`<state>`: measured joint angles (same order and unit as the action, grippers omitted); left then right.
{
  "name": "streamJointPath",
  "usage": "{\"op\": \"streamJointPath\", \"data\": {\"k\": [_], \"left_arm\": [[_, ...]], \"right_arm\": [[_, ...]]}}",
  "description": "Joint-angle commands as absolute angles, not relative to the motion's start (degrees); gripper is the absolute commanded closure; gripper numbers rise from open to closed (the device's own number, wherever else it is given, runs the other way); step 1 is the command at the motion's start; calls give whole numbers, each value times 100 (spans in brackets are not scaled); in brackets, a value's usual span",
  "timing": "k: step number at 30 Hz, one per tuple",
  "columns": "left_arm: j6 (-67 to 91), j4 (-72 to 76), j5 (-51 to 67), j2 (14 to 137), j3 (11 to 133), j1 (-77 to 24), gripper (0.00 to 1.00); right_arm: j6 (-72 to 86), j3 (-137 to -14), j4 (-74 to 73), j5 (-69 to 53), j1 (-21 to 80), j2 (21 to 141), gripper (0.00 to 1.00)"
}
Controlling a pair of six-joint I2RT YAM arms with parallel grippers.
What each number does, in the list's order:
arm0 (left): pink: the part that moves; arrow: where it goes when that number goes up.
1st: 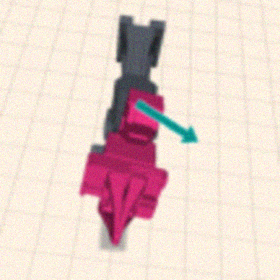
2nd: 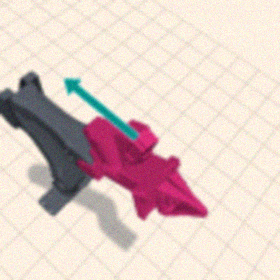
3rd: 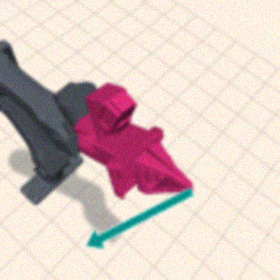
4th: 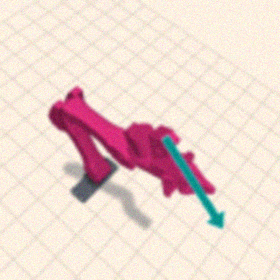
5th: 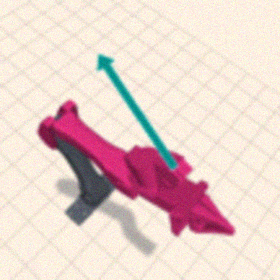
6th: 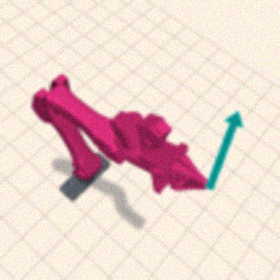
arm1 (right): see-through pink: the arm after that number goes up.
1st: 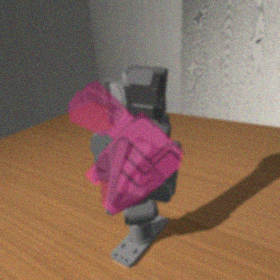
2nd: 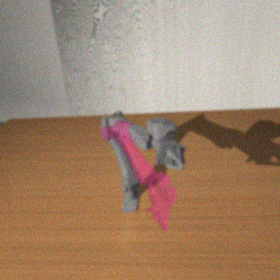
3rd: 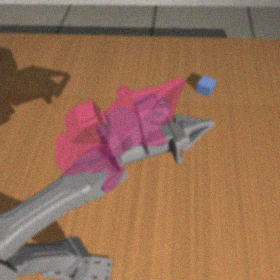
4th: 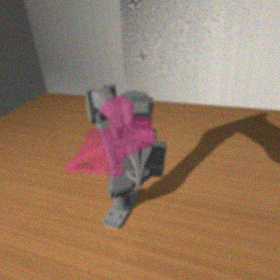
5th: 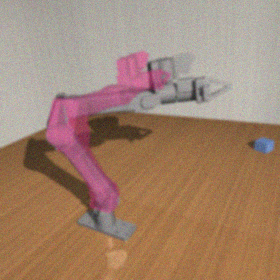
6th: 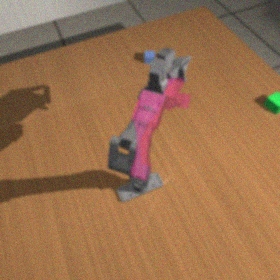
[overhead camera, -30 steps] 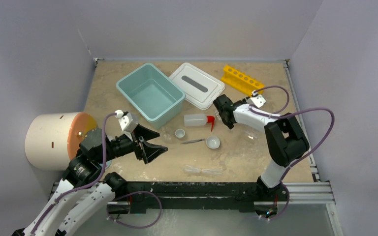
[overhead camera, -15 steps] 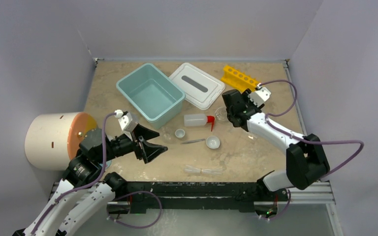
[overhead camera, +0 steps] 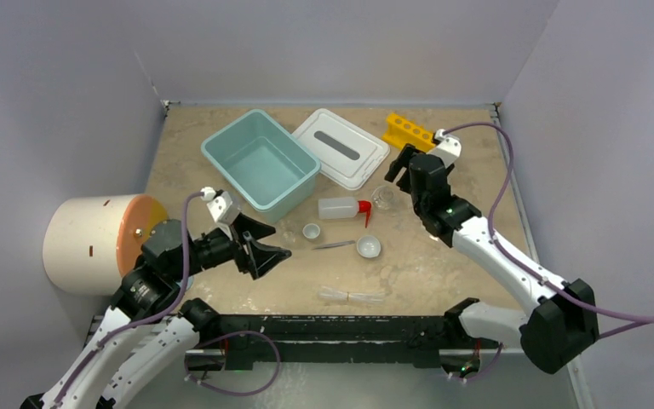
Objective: Organize the chemistry lab equipment
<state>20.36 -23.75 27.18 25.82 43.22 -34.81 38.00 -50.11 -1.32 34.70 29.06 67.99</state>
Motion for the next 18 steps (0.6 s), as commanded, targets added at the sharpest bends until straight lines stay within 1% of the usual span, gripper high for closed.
{"op": "streamJointPath", "data": {"k": [1, 6, 9, 15, 18], "left_arm": [[2081, -2388, 2141, 2886, 4404, -3434, 28], [2258, -2590, 1432, 3433, 4593, -3434, 28], [2381, -2732, 987, 3804, 4771, -3436, 28], [2529, -3006, 31, 4648, 5357, -3431, 27], [2538, -3157, -576, 5031, 5657, -3427, 27]], "right_arm": [[2970, -5136, 80, 2120, 2888, 6417, 22], [2403, -5030, 282, 631, 2894, 6094, 22], [2298, -5014, 248, 75, 2953, 6103, 21], [2343, -4863, 482, -315, 3260, 6143, 21], [2372, -4833, 602, -237, 3612, 6246, 21]]}}
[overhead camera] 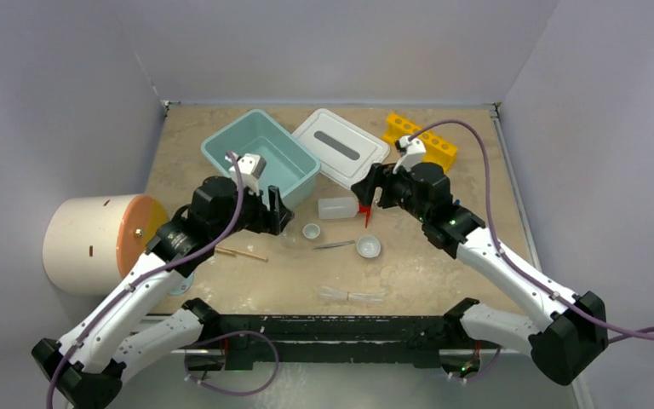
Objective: Organize the chemistry lab equipment
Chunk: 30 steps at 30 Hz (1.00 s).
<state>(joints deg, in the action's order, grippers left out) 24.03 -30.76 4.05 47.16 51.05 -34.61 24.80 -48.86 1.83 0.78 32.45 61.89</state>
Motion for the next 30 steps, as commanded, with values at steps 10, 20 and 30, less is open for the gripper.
{"op": "streamJointPath", "data": {"k": [10, 20, 30], "left_arm": [[2234, -2895, -1262, 5261, 5731, -3417, 27], [1916, -2441, -902, 4976, 5115, -3418, 27], [1865, -2401, -649, 4944, 5097, -3419, 28]], "right_arm": [[2682, -4947, 329, 1489, 4026, 7034, 23], [3156, -5157, 49, 3183, 3718, 7935, 25], [3043, -5274, 272, 2917, 3109, 8336, 26]]}}
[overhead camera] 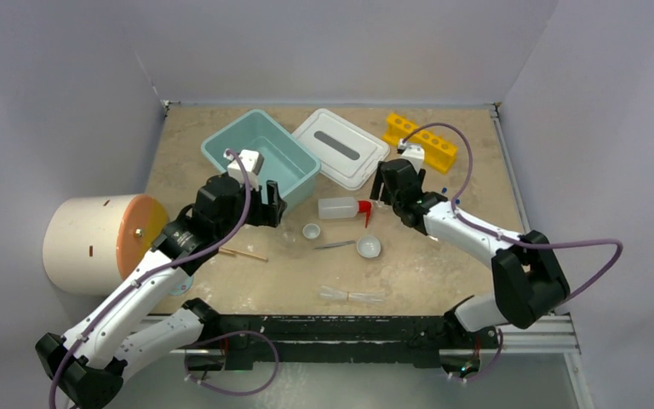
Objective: Organize the chemistry lab equipment
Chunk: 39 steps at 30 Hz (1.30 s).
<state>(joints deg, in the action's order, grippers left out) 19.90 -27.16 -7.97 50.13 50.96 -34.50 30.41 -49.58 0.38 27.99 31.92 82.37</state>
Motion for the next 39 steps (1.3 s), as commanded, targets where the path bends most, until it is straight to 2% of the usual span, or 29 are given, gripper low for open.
{"op": "streamJointPath", "data": {"k": [1, 12, 18, 28, 30, 32, 39], "left_arm": [[1859, -2400, -634, 4948, 5104, -3418, 28], [1798, -2418, -574, 4931, 5094, -3410, 28], [1780, -2426, -544, 4922, 5094, -3405, 28], [1775, -2439, -492, 4838, 5098, -3402, 29], [1775, -2443, -486, 4806, 5096, -3407, 28], [1782, -2443, -463, 4778, 5102, -3408, 28], [1840, -2462, -355, 4601, 5101, -3404, 29]], "right_arm": [[3051, -5295, 284, 2887, 3103, 8389, 27], [3032, -5440, 308, 3026, 3102, 8748, 38], [3006, -5454, 299, 3036, 3089, 8807, 51], [3015, -5471, 182, 3092, 3085, 8827, 75], [3011, -5511, 103, 3094, 3085, 8804, 83], [3004, -5558, 17, 3106, 3086, 8763, 98], [3004, -5851, -411, 3322, 3085, 8353, 100]]}}
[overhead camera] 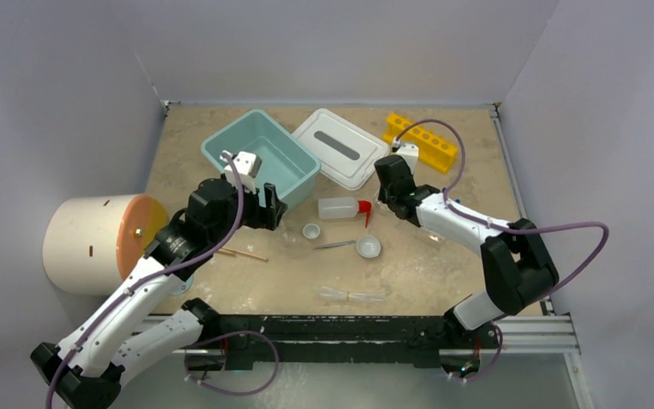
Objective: Organize the chemistry lab equipment
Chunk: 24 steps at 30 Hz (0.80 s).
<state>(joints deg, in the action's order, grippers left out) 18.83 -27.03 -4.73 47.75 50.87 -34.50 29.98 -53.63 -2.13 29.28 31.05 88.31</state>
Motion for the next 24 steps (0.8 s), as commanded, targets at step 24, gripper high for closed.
{"op": "streamJointPath", "data": {"k": [24], "left_arm": [[2058, -2584, -739, 3555, 5079, -3401, 29]], "right_arm": [[2329, -9866, -891, 2492, 4480, 9189, 100]]}}
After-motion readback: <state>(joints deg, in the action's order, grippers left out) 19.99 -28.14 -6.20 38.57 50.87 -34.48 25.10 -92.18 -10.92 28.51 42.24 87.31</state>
